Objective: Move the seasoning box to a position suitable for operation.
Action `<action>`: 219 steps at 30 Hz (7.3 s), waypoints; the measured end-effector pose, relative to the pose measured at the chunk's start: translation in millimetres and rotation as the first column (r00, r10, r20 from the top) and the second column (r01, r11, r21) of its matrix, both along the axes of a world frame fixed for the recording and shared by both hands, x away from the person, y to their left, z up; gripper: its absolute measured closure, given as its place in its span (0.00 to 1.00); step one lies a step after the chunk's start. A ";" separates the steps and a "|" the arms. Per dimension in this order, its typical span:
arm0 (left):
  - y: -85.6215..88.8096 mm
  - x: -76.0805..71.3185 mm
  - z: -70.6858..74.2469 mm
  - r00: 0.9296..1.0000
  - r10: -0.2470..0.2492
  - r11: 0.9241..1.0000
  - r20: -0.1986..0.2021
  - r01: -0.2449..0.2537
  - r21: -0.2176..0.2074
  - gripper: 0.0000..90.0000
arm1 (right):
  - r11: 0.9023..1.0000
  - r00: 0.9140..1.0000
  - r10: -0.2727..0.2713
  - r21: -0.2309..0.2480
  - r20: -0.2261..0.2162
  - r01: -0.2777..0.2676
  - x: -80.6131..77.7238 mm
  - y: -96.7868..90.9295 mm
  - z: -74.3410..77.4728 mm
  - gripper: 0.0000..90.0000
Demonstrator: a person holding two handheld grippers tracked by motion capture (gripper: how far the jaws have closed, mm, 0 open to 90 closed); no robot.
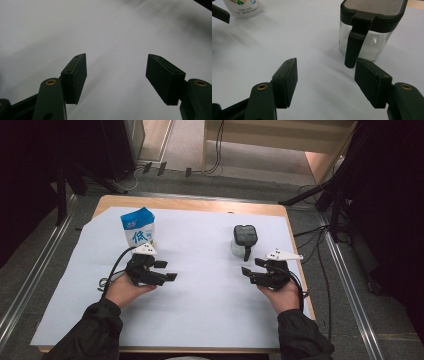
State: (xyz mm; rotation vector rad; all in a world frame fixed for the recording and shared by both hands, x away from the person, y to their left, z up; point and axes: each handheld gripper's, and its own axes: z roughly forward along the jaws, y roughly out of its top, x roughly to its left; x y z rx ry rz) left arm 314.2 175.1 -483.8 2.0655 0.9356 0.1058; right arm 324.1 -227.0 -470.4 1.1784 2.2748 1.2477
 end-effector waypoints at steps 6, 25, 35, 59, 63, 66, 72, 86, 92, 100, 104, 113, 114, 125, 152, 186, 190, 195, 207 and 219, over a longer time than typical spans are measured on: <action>0.1 0.3 -0.1 1.000 -0.002 1.000 0.001 0.002 0.000 0.38 | 1.000 1.000 -0.005 0.000 -0.004 0.005 -0.2 -0.3 -0.1 0.40; -1.2 3.7 4.5 1.000 -0.008 1.000 0.010 0.008 -0.018 0.37 | 1.000 1.000 -0.023 0.004 0.005 0.023 -4.5 -2.9 2.0 0.41; -0.9 4.8 8.6 1.000 -0.009 1.000 -0.001 0.009 -0.007 0.37 | 1.000 1.000 -0.017 0.009 0.007 0.017 -5.6 5.2 2.3 0.47; 4.7 -4.0 12.1 1.000 -0.004 1.000 0.005 0.004 -0.004 0.36 | 0.981 0.982 -0.190 0.024 -0.024 0.190 38.0 13.1 6.2 0.14; 7.9 -6.6 11.7 1.000 0.001 1.000 0.007 -0.001 -0.009 0.36 | 0.979 0.979 -0.201 0.020 -0.032 0.202 48.0 15.2 4.1 0.10; 8.8 -8.3 11.4 1.000 0.012 1.000 0.008 -0.012 -0.010 0.36 | 0.977 0.977 -0.214 0.005 -0.014 0.214 55.4 18.5 2.8 0.07; 12.4 -13.3 11.9 1.000 0.025 1.000 0.002 -0.025 -0.017 0.36 | 0.978 0.978 -0.210 -0.006 -0.007 0.210 67.7 24.2 -1.6 0.06; 21.0 -23.3 10.8 0.998 0.056 0.998 0.003 -0.056 -0.012 0.36 | 0.961 0.963 -0.268 -0.064 0.005 0.268 93.0 41.0 -12.6 0.04; 24.2 -26.8 10.5 0.998 0.068 0.998 0.004 -0.068 -0.011 0.36 | 0.960 0.961 -0.276 -0.046 -0.004 0.275 100.0 42.3 -15.7 0.04; 28.1 -30.8 10.3 0.997 0.084 0.996 0.000 -0.084 -0.015 0.36 | 0.954 0.955 -0.297 -0.037 -0.022 0.296 108.1 43.9 -21.9 0.08; 29.2 -30.8 10.7 0.996 0.084 0.996 0.000 -0.084 -0.019 0.36 | 0.956 0.956 -0.292 -0.039 -0.023 0.291 108.6 43.3 -22.9 0.09; 27.7 -29.1 10.6 0.997 0.075 0.997 -0.006 -0.075 -0.011 0.36 | 0.955 0.957 -0.288 -0.061 0.027 0.289 104.2 36.8 -16.9 0.17; 27.7 -29.1 10.6 0.997 0.075 0.997 -0.006 -0.075 -0.011 0.36 | 0.955 0.957 -0.288 -0.061 0.027 0.289 104.2 36.8 -16.9 0.17; 25.5 -22.3 10.3 0.998 0.057 0.997 -0.029 -0.059 -0.047 0.35 | 0.967 0.970 -0.241 -0.072 0.029 0.242 97.4 35.2 -7.9 0.18; 5.3 -8.5 14.2 0.999 -0.024 0.999 -0.040 0.023 -0.026 0.36 | 1.000 1.000 -0.017 -0.025 0.005 0.017 39.5 67.5 1.3 0.18; 16.6 -15.3 11.9 0.999 0.009 1.000 -0.048 -0.010 -0.025 0.36 | 0.972 0.973 0.232 -0.018 0.000 -0.232 17.3 135.5 -18.1 0.18; 16.3 -15.6 11.6 0.999 0.009 1.000 -0.047 -0.010 -0.025 0.36 | 0.972 0.973 0.233 -0.024 0.004 -0.233 15.7 133.9 -19.1 0.18; 13.8 -14.8 10.8 0.999 -0.001 1.000 -0.044 0.000 -0.020 0.36 | 0.967 0.967 0.254 -0.025 -0.030 -0.255 14.3 131.4 -22.3 0.16; 8.9 -9.1 10.2 0.999 -0.013 1.000 -0.038 0.013 -0.017 0.38 | 0.968 0.967 0.250 0.036 -0.041 -0.249 9.7 119.7 -4.8 0.14; 2.2 -1.4 14.3 0.999 -0.053 0.999 -0.005 0.053 -0.004 0.81 | 0.961 0.963 0.268 0.081 -0.024 -0.265 -3.6 88.7 18.5 0.30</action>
